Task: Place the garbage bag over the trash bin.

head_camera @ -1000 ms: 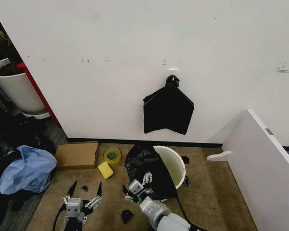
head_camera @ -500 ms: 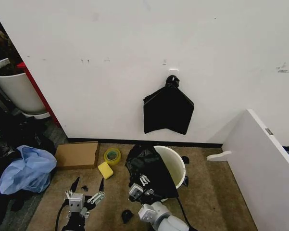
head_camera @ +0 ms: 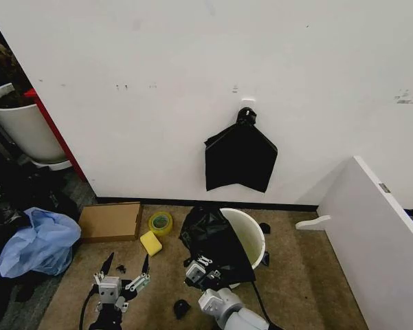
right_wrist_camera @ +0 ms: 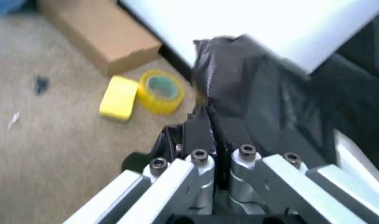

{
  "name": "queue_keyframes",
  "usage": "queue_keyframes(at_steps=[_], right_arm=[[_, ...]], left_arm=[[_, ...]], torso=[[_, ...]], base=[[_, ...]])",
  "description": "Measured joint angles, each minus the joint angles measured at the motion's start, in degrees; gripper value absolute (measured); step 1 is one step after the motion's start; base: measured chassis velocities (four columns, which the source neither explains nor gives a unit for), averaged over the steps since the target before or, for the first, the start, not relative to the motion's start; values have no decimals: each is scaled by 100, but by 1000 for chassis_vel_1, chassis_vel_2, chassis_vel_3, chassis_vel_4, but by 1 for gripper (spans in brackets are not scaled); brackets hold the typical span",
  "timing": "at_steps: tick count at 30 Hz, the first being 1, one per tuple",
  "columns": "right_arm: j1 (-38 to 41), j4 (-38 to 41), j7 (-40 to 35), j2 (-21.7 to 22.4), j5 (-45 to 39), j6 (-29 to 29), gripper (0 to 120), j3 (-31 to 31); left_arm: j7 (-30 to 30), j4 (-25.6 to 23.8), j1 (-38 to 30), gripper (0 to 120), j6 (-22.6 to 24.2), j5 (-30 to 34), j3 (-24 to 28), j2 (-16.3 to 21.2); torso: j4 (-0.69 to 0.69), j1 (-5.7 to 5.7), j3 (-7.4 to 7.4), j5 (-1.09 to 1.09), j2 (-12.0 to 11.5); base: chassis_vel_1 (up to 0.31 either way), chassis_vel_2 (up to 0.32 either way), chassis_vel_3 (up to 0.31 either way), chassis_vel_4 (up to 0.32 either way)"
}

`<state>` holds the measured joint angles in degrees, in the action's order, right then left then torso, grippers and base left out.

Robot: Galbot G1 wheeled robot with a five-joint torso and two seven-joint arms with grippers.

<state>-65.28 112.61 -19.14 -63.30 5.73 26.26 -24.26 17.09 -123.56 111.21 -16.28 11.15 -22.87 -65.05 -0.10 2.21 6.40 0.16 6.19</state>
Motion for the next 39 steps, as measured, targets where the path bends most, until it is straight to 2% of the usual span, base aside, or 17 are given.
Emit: queue_keyframes(at_steps=[6, 10, 14, 15, 19, 24, 25, 26, 31, 35, 39], right_arm=[[-292, 608, -50, 240, -436, -3, 0, 678], [-347, 735, -31, 322, -623, -23, 0, 838], [-369, 770, -13, 382, -759, -198, 0, 975], [-369, 770, -13, 382, -759, -198, 0, 975], [-380, 806, -24, 391, -848, -242, 0, 1049], [-404, 833, -41, 384, -953, -245, 0, 1098], [-329, 824, -45, 387, -1008, -245, 0, 1043], [-315, 816, -45, 391, -1020, -245, 0, 1027], [-317, 803, -50, 431, -1056, -243, 0, 998], [-324, 794, -67, 418, -1078, -221, 0, 1017], [-350, 803, -85, 434, -1100, -206, 0, 1056]], left_arm=[[-36, -76, -159, 100, 204, -71, 381, 70], [-37, -66, -376, 100, 396, -76, 611, 176], [-33, -253, -877, 100, 1050, 133, 975, 622], [-33, -253, -877, 100, 1050, 133, 975, 622], [78, -333, -1430, 100, 1787, 632, 1181, 1047], [215, -275, -1843, 100, 2247, 735, 1359, 1170], [239, -266, -1890, 100, 2364, 881, 1397, 1172], [243, -253, -1915, 100, 2385, 935, 1423, 1176], [244, 56, -2267, 100, 2441, 1162, 1807, 1218], [288, 418, -2845, 100, 2444, 1252, 2292, 1127], [375, 541, -3182, 100, 2531, 1437, 2473, 1076]], torso=[[-1, 0, 0, -2, 0], [-1, 0, 0, -2, 0], [-1, 0, 0, 0, 0], [-1, 0, 0, 0, 0], [-1, 0, 0, -1, 0], [-4, 0, 0, -3, 0], [0, 0, 0, -1, 0], [3, 0, 0, 1, 0], [-1, 0, 0, -2, 0], [0, 0, 0, -1, 0], [-1, 0, 0, 0, 0]], base=[[0, 0, 0, 0], [0, 0, 0, 0], [0, 0, 0, 0], [0, 0, 0, 0], [0, 0, 0, 0], [0, 0, 0, 0], [0, 0, 0, 0], [0, 0, 0, 0], [0, 0, 0, 0], [0, 0, 0, 0], [0, 0, 0, 0]])
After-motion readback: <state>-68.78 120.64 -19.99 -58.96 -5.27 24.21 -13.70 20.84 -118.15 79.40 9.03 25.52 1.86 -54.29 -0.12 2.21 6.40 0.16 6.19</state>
